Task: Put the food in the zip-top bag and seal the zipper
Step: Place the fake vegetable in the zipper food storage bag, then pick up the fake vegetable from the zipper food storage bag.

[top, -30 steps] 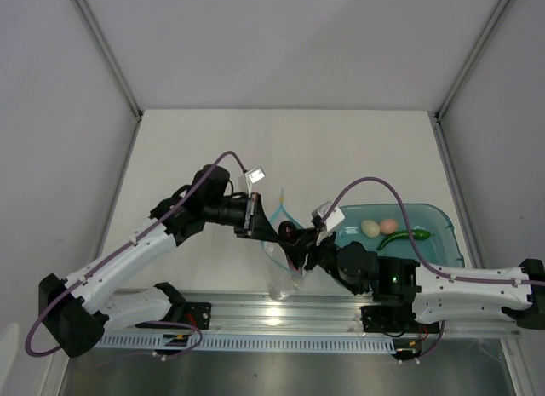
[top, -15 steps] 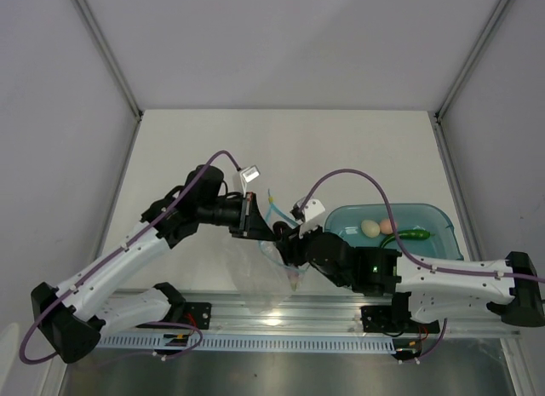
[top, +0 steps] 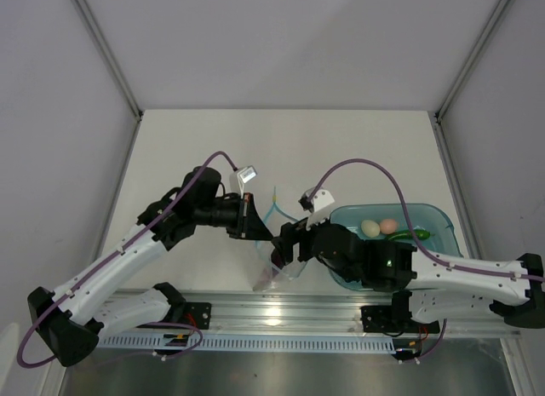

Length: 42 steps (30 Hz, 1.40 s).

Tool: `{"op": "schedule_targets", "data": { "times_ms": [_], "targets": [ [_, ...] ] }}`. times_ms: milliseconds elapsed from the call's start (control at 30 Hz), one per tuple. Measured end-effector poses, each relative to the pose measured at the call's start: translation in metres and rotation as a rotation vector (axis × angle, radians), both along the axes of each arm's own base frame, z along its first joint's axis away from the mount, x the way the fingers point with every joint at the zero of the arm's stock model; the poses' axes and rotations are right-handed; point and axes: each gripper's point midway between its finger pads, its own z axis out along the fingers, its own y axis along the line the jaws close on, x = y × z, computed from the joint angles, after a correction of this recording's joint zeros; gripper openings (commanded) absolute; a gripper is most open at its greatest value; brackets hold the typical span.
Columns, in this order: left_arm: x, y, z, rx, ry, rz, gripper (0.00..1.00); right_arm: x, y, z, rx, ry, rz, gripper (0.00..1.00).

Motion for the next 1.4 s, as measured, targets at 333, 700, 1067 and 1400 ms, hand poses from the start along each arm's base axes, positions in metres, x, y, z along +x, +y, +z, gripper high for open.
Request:
{"op": "schedule_targets", "data": {
  "times_ms": [333,700,1067,1400],
  "targets": [
    [0.005,0.0,-0.016,0.038,0.008,0.011,0.01,0.002,-0.045,0.087,0.218,-0.036,-0.075,0.84],
    [0.008,-0.001,-0.029,0.062,0.029,0.015,0.01,0.066,-0.169,0.058,0.171,0.049,-0.641,0.95],
    [0.008,-0.001,-0.029,0.062,0.021,0.011,0.01,0.103,-0.285,-0.035,0.099,0.313,-1.126,0.94],
    [0.008,-0.001,-0.03,0.063,0.014,0.007,0.01,0.095,-0.339,-0.098,0.018,0.498,-1.385,0.93]
  ]
}}
